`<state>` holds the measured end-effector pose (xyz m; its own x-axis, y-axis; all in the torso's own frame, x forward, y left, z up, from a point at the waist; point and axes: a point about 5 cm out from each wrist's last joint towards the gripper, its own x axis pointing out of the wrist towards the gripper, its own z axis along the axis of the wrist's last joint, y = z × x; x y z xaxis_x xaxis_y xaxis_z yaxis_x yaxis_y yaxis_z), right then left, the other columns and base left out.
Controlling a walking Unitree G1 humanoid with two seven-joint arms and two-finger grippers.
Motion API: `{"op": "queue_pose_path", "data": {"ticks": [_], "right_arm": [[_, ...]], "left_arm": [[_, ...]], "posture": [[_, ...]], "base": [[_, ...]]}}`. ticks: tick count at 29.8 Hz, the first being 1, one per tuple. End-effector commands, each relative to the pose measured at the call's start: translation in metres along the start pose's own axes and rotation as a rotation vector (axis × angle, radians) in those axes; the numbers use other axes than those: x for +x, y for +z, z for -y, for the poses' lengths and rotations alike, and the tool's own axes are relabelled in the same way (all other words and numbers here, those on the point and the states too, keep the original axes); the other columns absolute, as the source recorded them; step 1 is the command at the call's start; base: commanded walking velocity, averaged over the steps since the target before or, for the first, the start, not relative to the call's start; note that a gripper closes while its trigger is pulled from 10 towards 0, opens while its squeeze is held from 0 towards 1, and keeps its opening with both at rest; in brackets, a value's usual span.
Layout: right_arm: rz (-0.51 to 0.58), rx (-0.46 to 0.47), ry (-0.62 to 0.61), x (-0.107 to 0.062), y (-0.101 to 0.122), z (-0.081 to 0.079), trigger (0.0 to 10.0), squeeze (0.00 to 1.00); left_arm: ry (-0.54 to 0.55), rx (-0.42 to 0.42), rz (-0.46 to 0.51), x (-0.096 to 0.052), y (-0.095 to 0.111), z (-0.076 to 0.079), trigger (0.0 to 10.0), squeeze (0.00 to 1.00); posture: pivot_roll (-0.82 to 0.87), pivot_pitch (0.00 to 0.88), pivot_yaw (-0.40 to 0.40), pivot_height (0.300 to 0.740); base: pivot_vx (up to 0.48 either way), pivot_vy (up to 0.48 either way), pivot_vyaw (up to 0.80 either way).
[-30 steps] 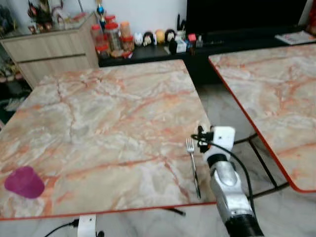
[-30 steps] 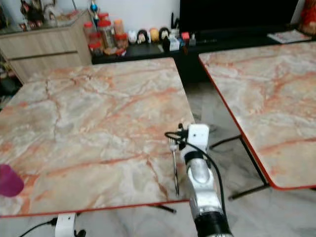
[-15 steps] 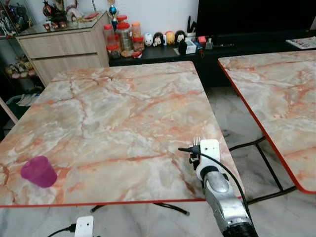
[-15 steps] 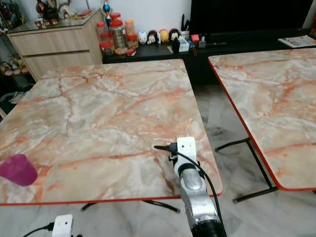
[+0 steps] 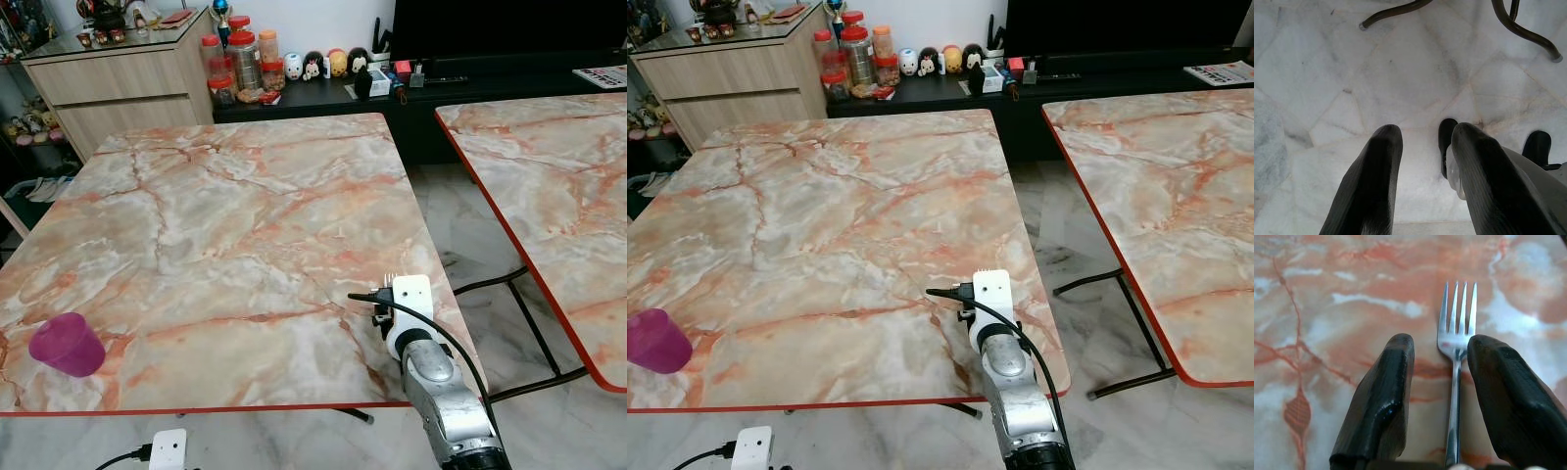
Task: Setting the table
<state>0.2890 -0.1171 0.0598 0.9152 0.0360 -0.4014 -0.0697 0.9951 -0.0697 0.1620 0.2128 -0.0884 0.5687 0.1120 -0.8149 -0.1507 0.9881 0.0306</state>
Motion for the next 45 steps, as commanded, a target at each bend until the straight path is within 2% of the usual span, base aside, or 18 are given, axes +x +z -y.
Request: {"op": "queue_pose_path", "data": {"ticks": [1,9,22,23,26,29,30,31,32,33,45], "right_arm": [[0.014,0.002,0.009,-0.002,0.006,-0.004,10.0,0.00],[-0.001,0.009,-0.005,-0.003,0.006,-0.001,10.0,0.00],[-0.087,0.047,0.003,-0.002,-0.006,-0.002,10.0,0.00],[-0.127,0.046,0.007,-0.001,-0.012,-0.002,10.0,0.00],[-0.150,0.056,0.014,0.000,-0.015,-0.003,10.0,0.00],[-0.168,0.039,0.024,0.001,-0.016,-0.004,10.0,0.00],[-0.173,0.040,0.028,0.001,-0.017,-0.005,7.2,0.00],[-0.173,0.041,0.028,0.001,-0.017,-0.005,2.9,0.00],[-0.173,0.041,0.028,0.001,-0.017,-0.005,2.9,0.00],[-0.175,0.041,0.028,0.001,-0.017,-0.005,0.0,0.00],[-0.173,0.038,0.036,0.002,-0.014,-0.005,0.0,0.00]], "left_arm": [[0.020,-0.008,0.003,-0.001,0.000,-0.006,10.0,0.00],[0.022,-0.013,-0.004,-0.001,-0.002,-0.006,10.0,0.00],[0.021,-0.016,-0.009,-0.001,-0.002,-0.005,10.0,0.00],[0.019,-0.020,-0.013,-0.001,-0.004,-0.004,10.0,0.00],[0.016,-0.023,-0.018,-0.001,-0.005,-0.003,10.0,0.00],[0.015,-0.024,-0.019,-0.001,-0.005,-0.003,10.0,0.00],[0.013,-0.027,-0.020,-0.001,-0.005,-0.002,10.0,0.00],[0.012,-0.027,-0.021,-0.001,-0.005,-0.002,10.0,0.00],[0.012,-0.027,-0.021,-0.001,-0.005,-0.002,10.0,0.00],[0.011,-0.029,-0.022,-0.001,-0.005,-0.002,10.0,0.00],[0.001,-0.033,-0.029,-0.001,-0.007,0.000,10.0,0.00]], "posture": [[0.02,0.009,0.074,0.740],[0.01,0.022,0.073,0.740],[0.01,0.029,0.070,0.740],[0.02,0.029,0.067,0.740],[0.02,0.028,0.065,0.740],[0.02,0.027,0.063,0.740],[0.02,0.025,0.063,0.740],[0.02,0.025,0.063,0.740],[0.02,0.025,0.063,0.740],[0.02,0.025,0.062,0.740],[0.02,0.025,0.059,0.740]], "base": [[0.000,0.000,0.00],[0.000,0.000,0.00],[0.000,0.000,0.00],[0.000,0.000,0.00],[0.000,0.000,0.00],[0.000,0.000,0.00],[0.000,0.000,0.00],[0.000,0.000,0.00],[0.000,0.000,0.00],[0.000,0.000,0.00],[0.000,0.000,0.00]]}}
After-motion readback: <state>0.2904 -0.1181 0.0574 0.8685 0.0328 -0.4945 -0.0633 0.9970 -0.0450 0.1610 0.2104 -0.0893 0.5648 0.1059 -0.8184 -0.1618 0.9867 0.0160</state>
